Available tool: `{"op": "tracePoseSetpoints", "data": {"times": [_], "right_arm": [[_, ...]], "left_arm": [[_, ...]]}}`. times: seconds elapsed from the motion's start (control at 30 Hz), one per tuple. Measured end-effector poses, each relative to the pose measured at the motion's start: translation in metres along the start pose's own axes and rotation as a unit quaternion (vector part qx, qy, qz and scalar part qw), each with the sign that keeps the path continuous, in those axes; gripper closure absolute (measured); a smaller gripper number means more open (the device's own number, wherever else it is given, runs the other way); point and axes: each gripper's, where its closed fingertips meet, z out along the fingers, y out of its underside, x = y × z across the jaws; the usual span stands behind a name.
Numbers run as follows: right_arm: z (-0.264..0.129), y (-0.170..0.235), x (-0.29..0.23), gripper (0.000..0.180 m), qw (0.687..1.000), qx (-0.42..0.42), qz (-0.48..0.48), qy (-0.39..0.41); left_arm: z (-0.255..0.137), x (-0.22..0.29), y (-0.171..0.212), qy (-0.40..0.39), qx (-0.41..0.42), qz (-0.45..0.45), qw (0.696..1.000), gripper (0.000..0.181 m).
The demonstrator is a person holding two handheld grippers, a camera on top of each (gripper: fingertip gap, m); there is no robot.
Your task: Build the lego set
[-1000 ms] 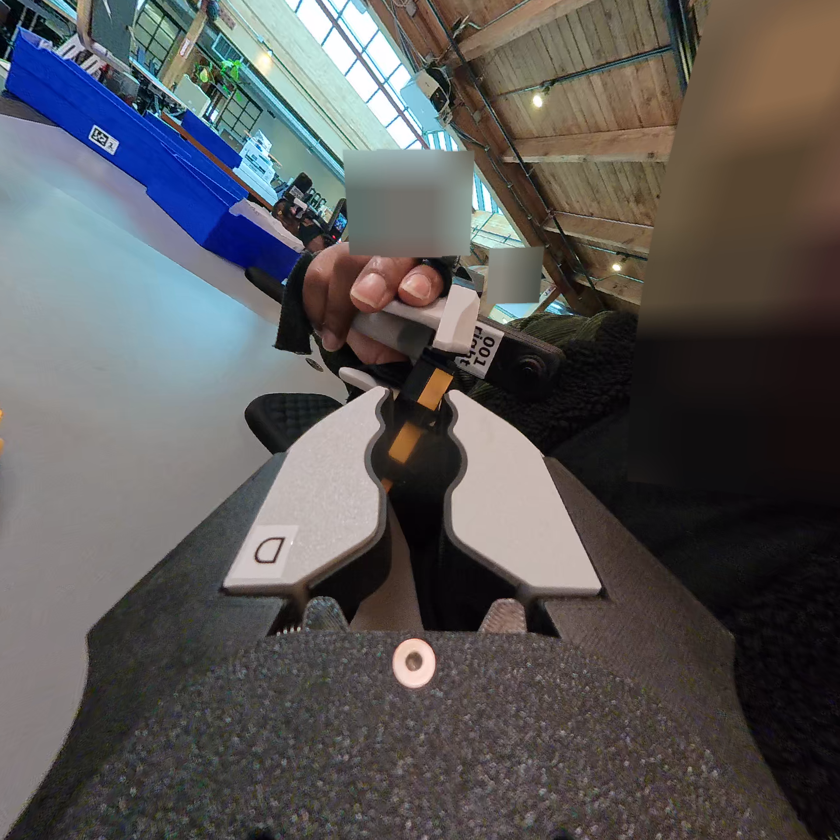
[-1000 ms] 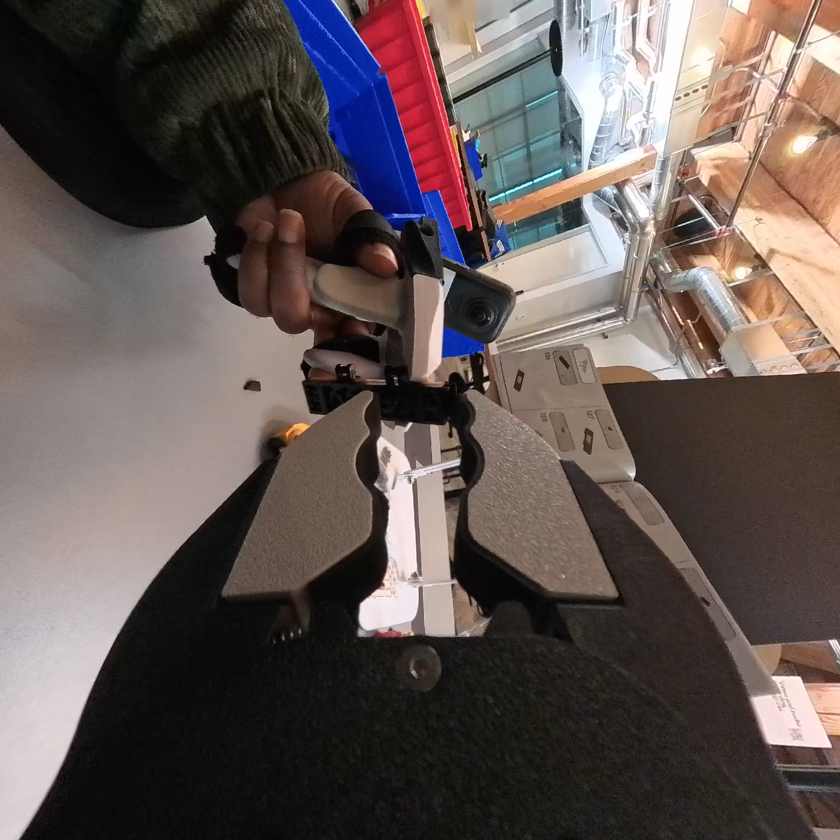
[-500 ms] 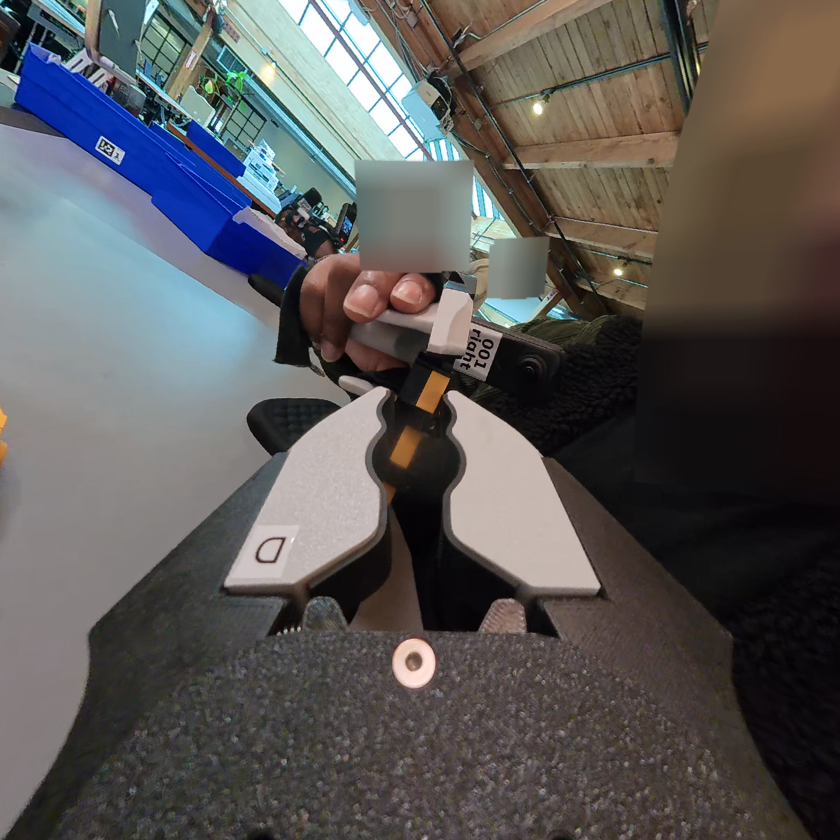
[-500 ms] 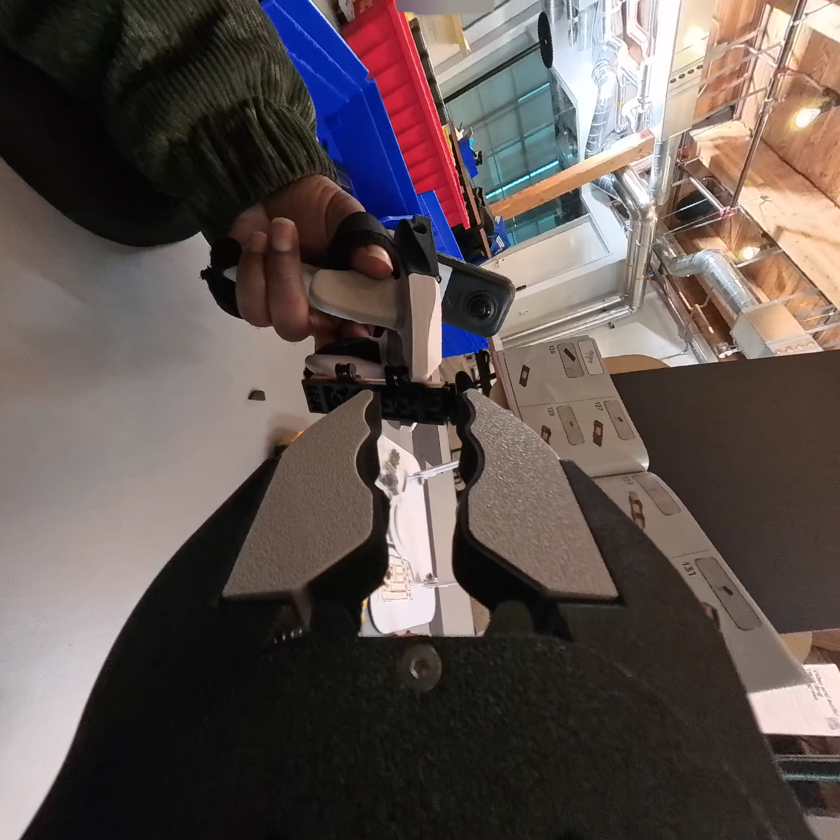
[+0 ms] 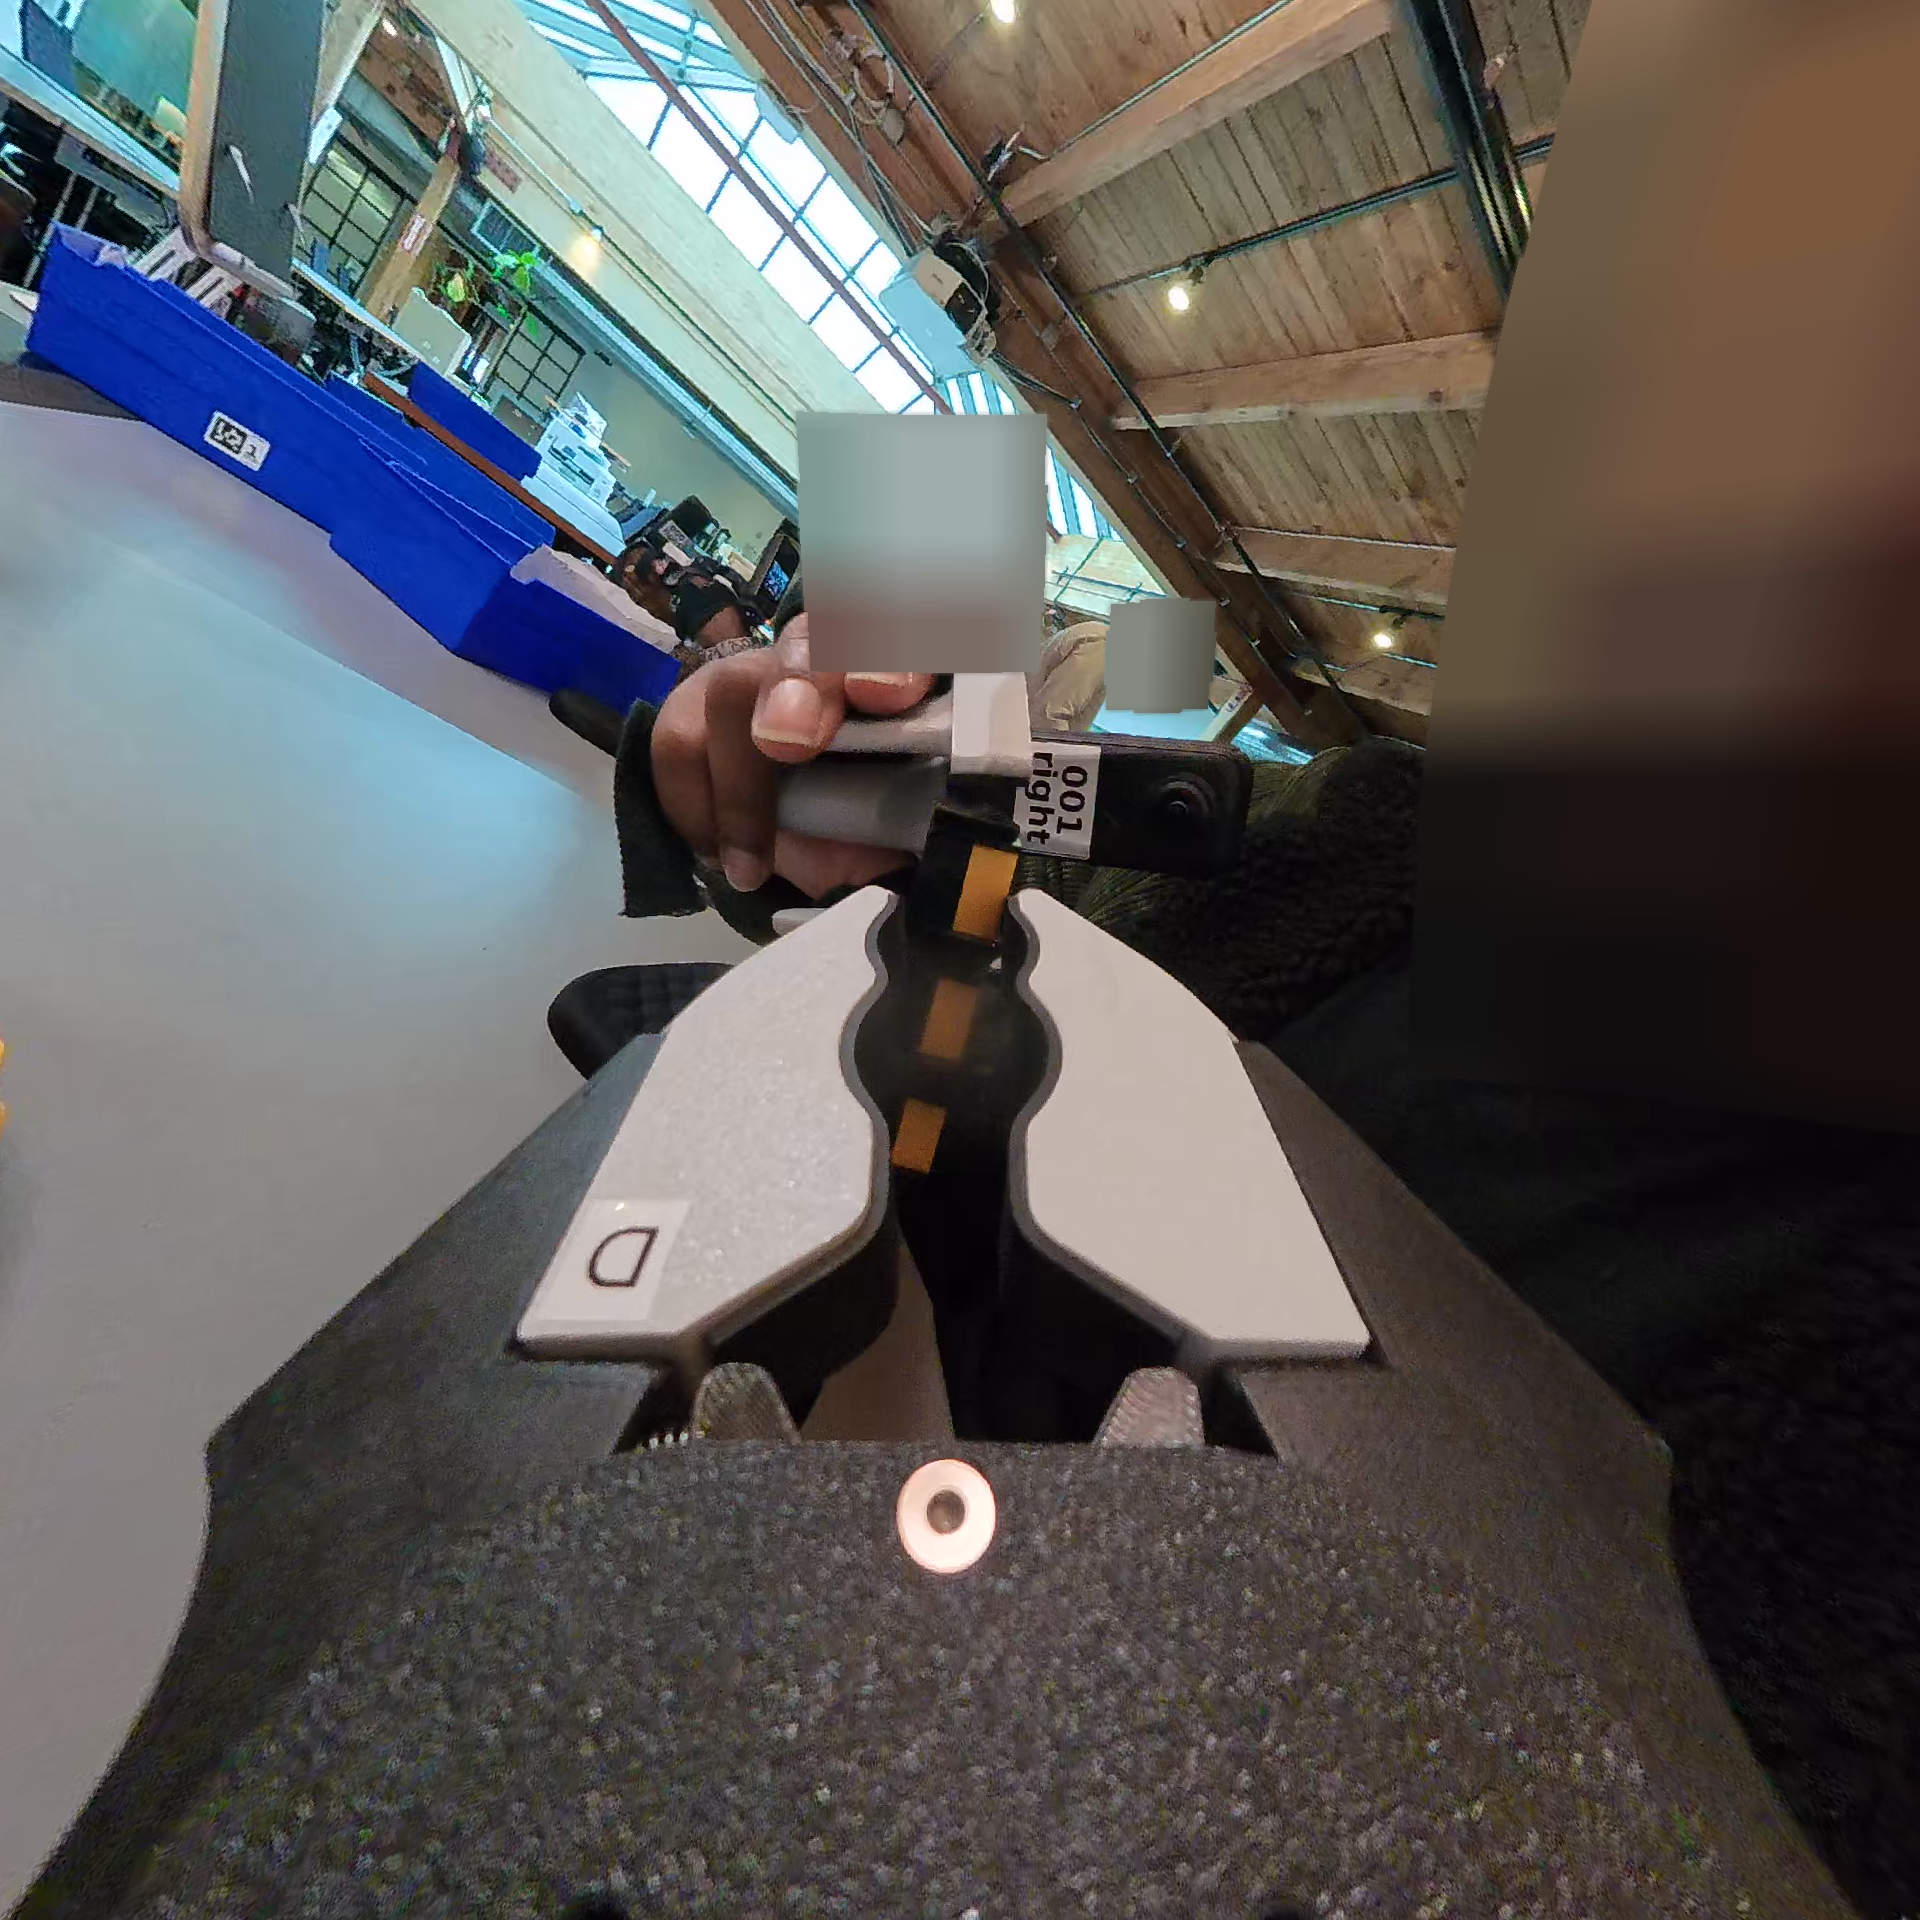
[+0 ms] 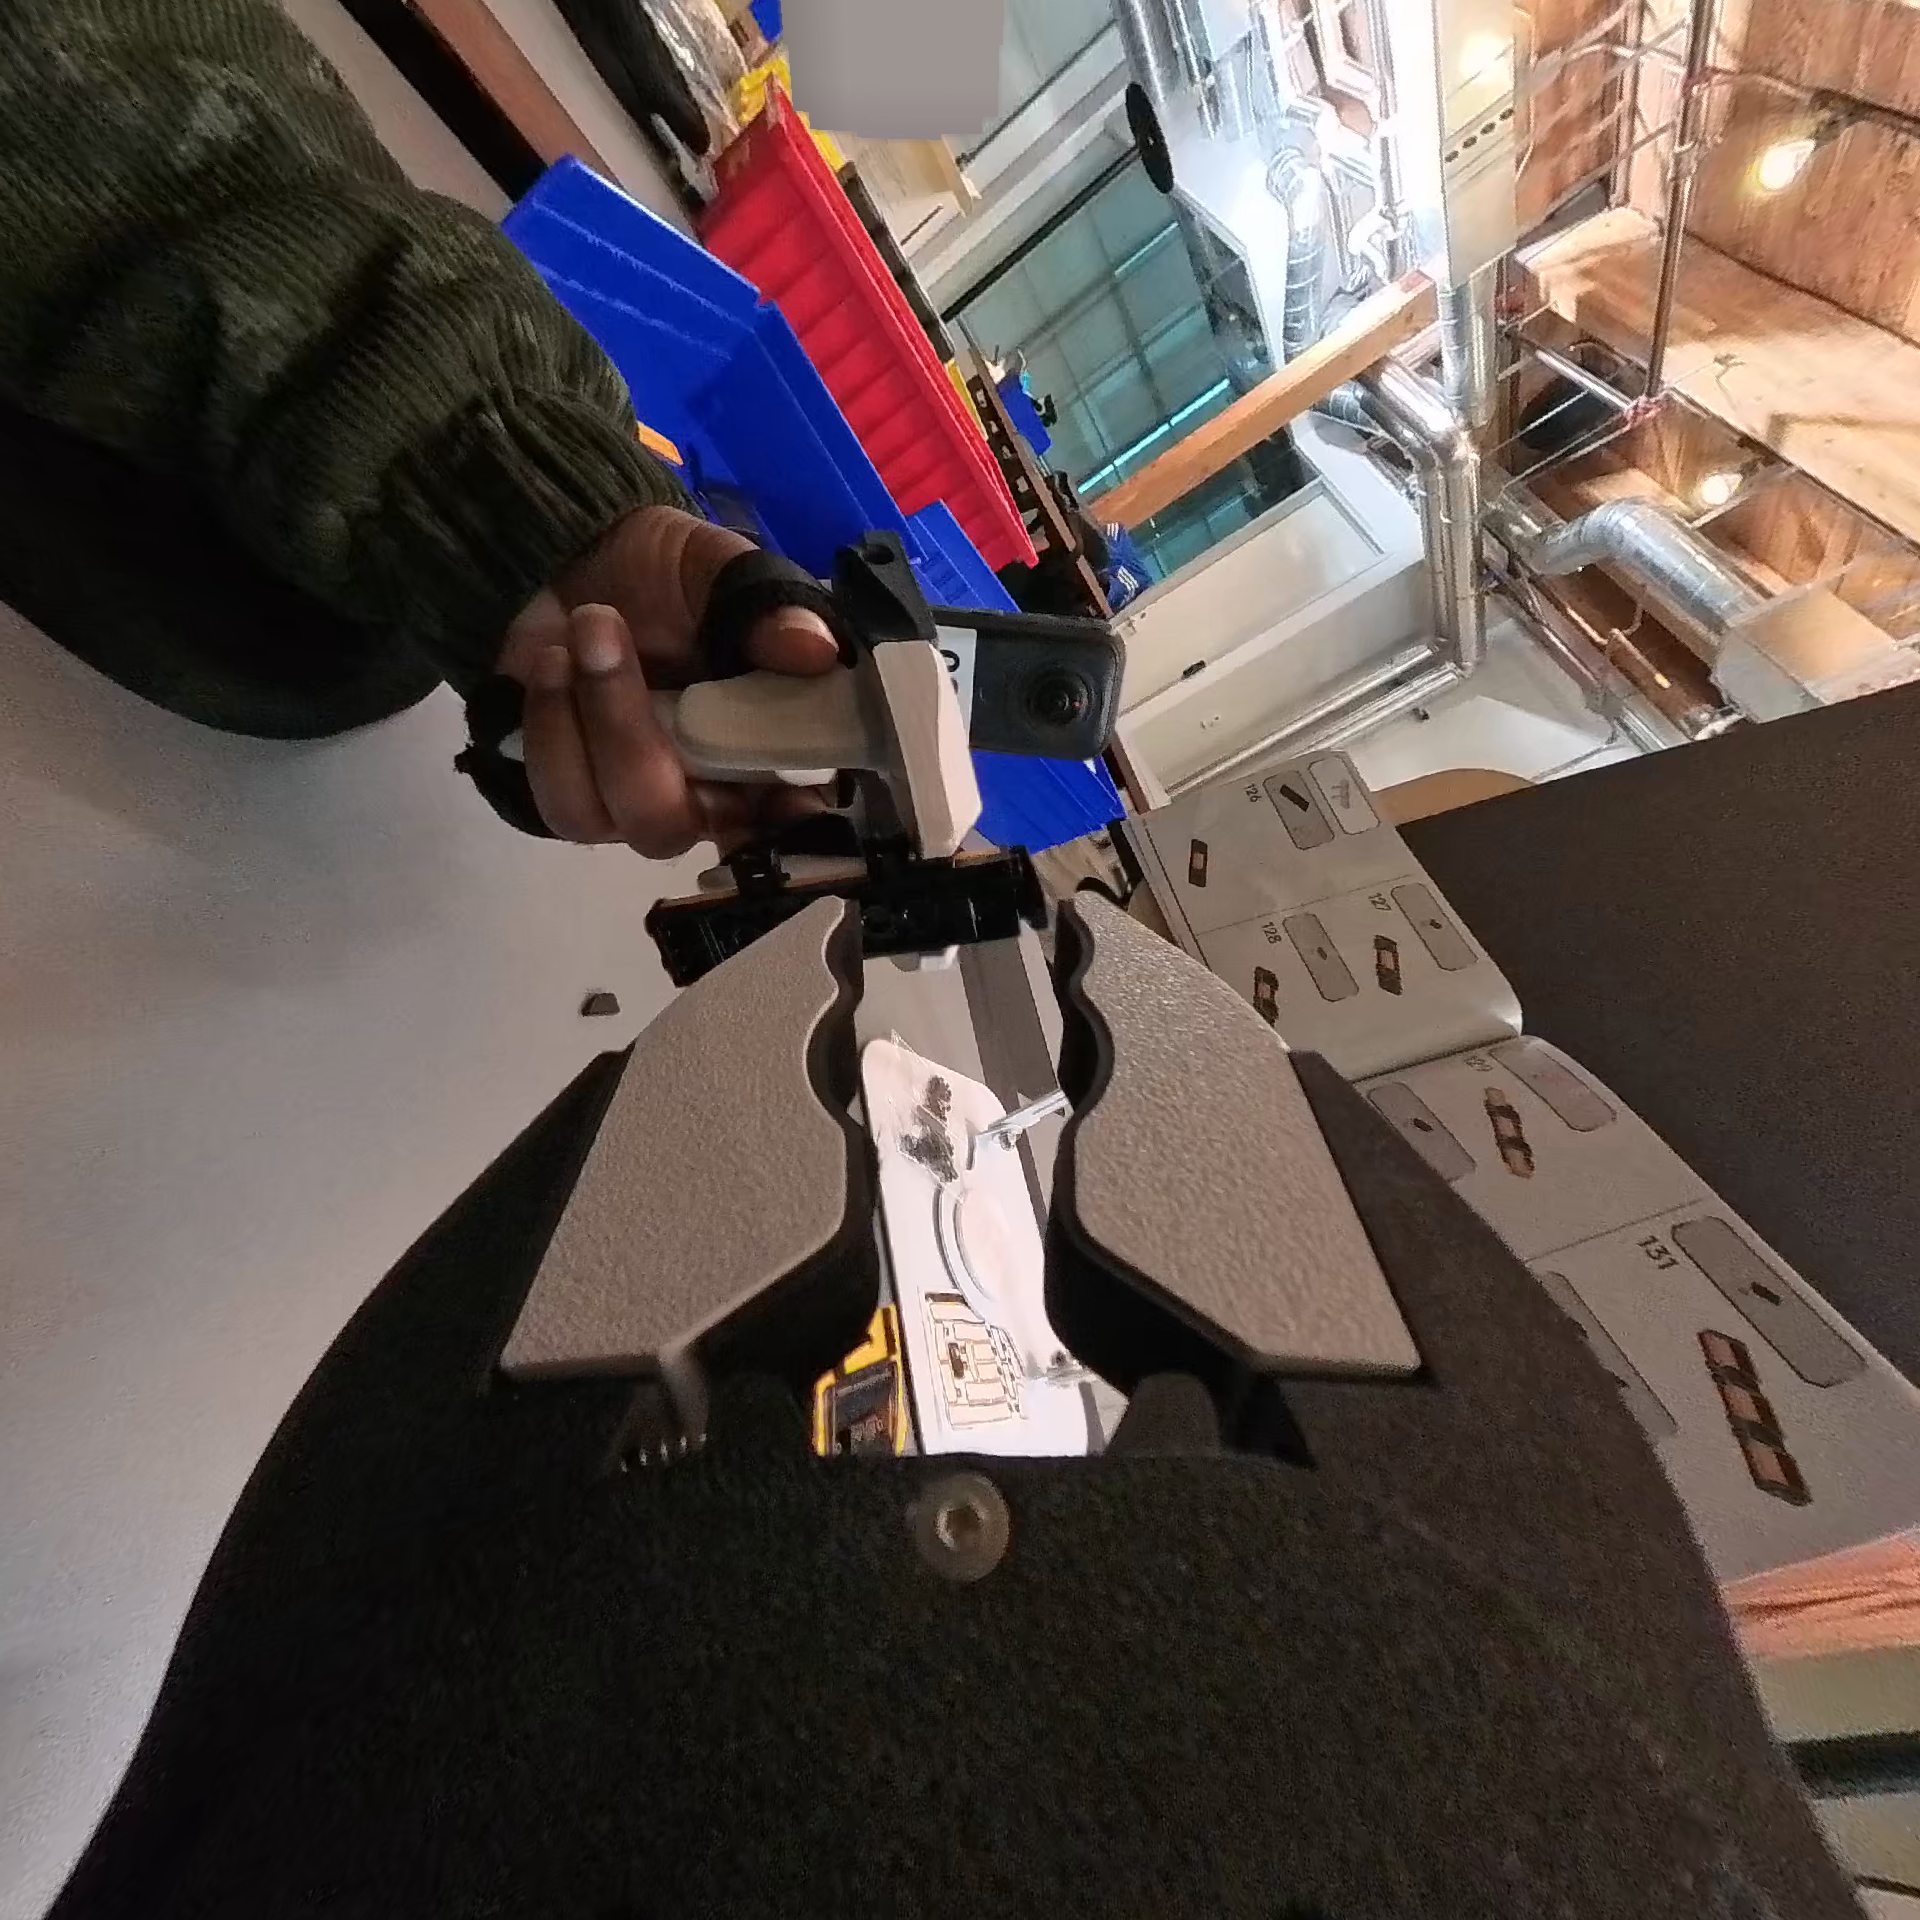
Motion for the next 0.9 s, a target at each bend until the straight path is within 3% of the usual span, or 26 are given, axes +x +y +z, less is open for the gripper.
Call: {"op": "tracePoseSetpoints", "data": {"times": [0.5, 0.57, 0.73, 0.9], "right_arm": [[-0.006, 0.005, 0.0, 0.14, 0.999, -0.014, 0.001, -0.034], [-0.006, 0.006, -0.004, 0.132, 0.998, -0.026, -0.035, -0.038], [0.004, 0.009, -0.017, 0.089, 0.998, -0.035, -0.026, -0.039], [0.015, 0.005, -0.023, 0.073, 0.997, -0.036, -0.044, -0.044]], "left_arm": [[0.0, 0.001, 0.005, -0.002, -0.019, 0.013, 1.0, 0.164], [0.0, -0.001, 0.004, -0.005, -0.016, 0.008, 1.0, 0.164], [-0.001, 0.001, -0.002, 0.002, 0.005, -0.005, 1.0, 0.164], [0.003, 0.003, -0.003, 0.011, 0.011, -0.016, 1.0, 0.164]]}}
